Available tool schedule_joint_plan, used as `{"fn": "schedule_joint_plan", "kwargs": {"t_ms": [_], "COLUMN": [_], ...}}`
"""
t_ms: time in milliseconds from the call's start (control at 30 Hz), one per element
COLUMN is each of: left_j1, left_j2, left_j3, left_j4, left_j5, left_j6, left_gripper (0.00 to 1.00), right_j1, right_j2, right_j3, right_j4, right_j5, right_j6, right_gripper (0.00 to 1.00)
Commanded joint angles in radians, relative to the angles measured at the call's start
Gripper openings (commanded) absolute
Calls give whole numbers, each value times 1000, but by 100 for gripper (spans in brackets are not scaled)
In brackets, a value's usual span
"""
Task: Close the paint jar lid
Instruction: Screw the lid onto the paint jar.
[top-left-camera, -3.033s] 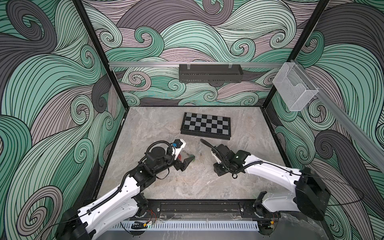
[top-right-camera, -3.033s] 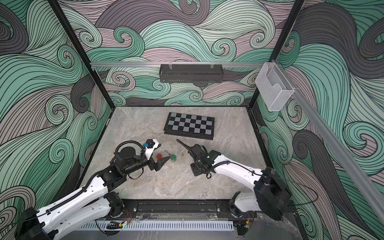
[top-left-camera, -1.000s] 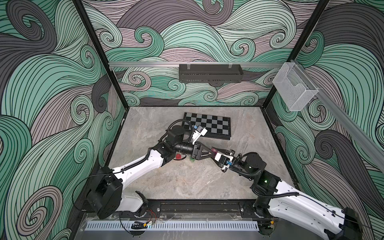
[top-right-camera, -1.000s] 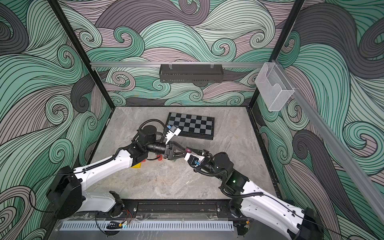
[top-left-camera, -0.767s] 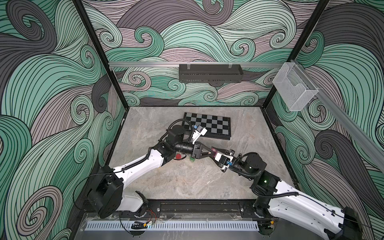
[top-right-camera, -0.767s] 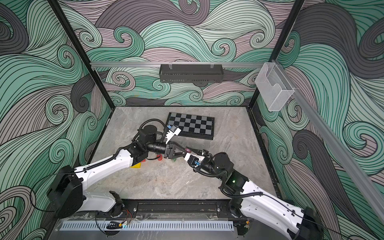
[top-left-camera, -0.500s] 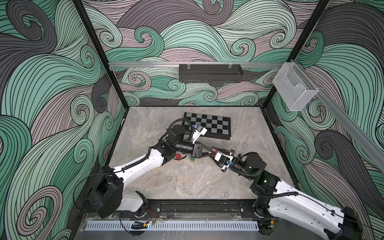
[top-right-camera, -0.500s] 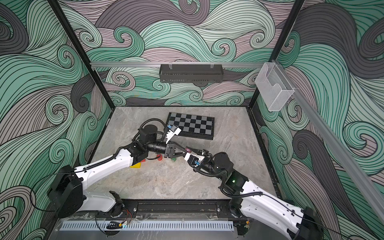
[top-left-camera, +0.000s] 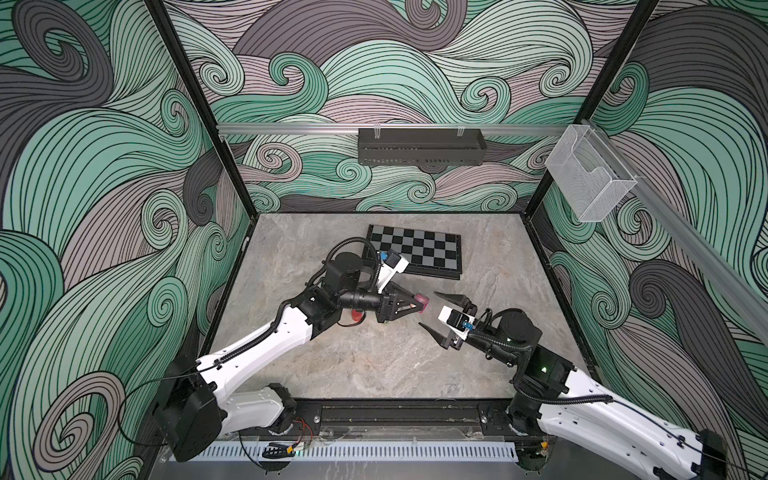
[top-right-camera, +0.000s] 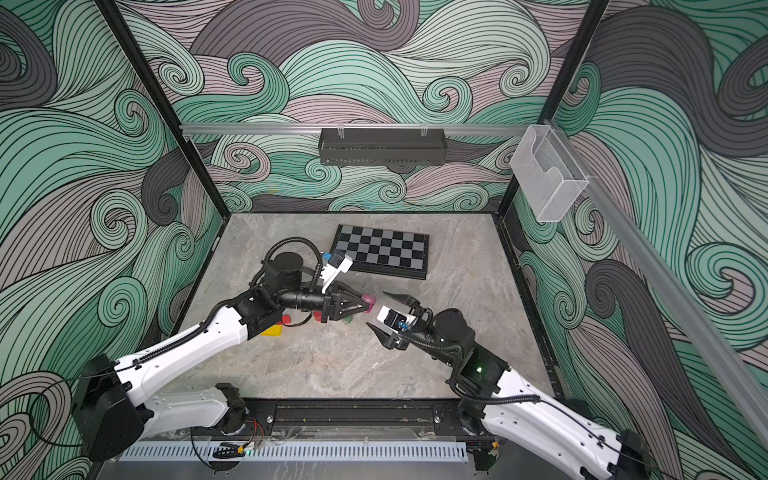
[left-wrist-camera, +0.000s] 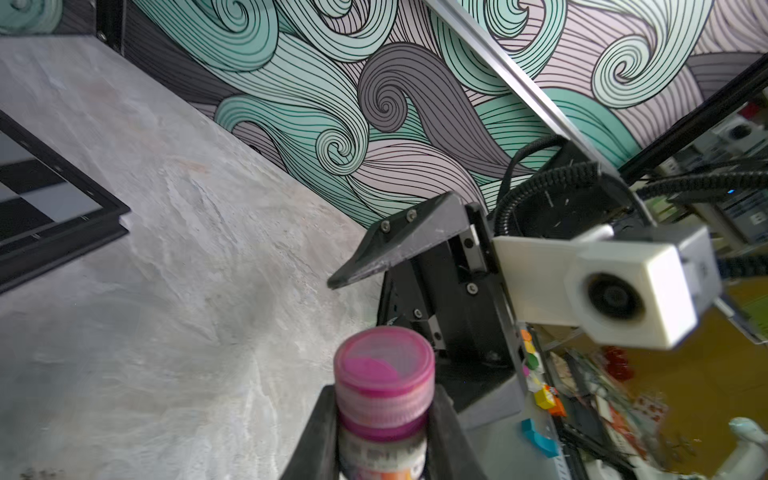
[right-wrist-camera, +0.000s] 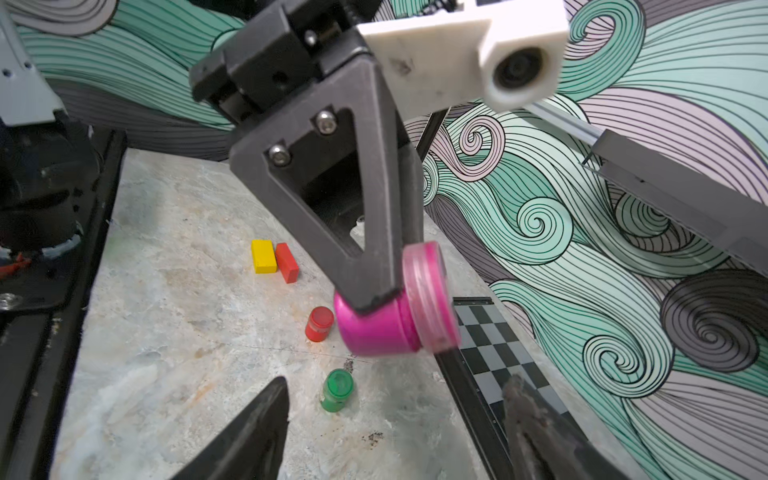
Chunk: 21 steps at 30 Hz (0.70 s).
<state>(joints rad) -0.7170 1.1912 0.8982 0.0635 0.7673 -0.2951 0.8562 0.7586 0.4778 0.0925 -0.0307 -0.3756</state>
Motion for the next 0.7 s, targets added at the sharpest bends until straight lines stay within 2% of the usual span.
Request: {"fn": "schedule_joint_plan", "kwargs": {"t_ms": [0, 100, 167, 267, 367, 433, 533, 667], "left_j1": [-4, -8, -14, -32, -52, -60, -70, -80], "left_j2": [-45, -77, -102, -135, -153, -158, -166, -173], "left_j3": [-31, -88, -124, -163, -183, -191, -210, -229], "left_j4": [-37, 4, 41, 66, 70, 76, 103, 133], "left_j5": [-107, -177, -218, -280, -325, -339, -352, -359], "left_j6": [184, 261, 320, 431, 530, 571, 601, 626], "left_gripper": [5, 5, 5, 4, 3, 3, 1, 1], "right_j1": [-1, -24, -58, -130, -169, -200, -229, -280], "right_j2": [-41, -36, 3, 116, 258, 332, 377, 373], "right_j3": [75, 160, 235, 383, 546, 612, 623, 531], "right_j4": [-100, -209, -297, -462, -697, -764, -745, -647], "right_j5": [12, 16, -27, -188, -259, -356, -446, -517], "right_j6": [217, 458, 626, 786, 866, 875, 840, 857], "right_gripper": [87, 88, 87, 90, 97, 98, 98, 99]}}
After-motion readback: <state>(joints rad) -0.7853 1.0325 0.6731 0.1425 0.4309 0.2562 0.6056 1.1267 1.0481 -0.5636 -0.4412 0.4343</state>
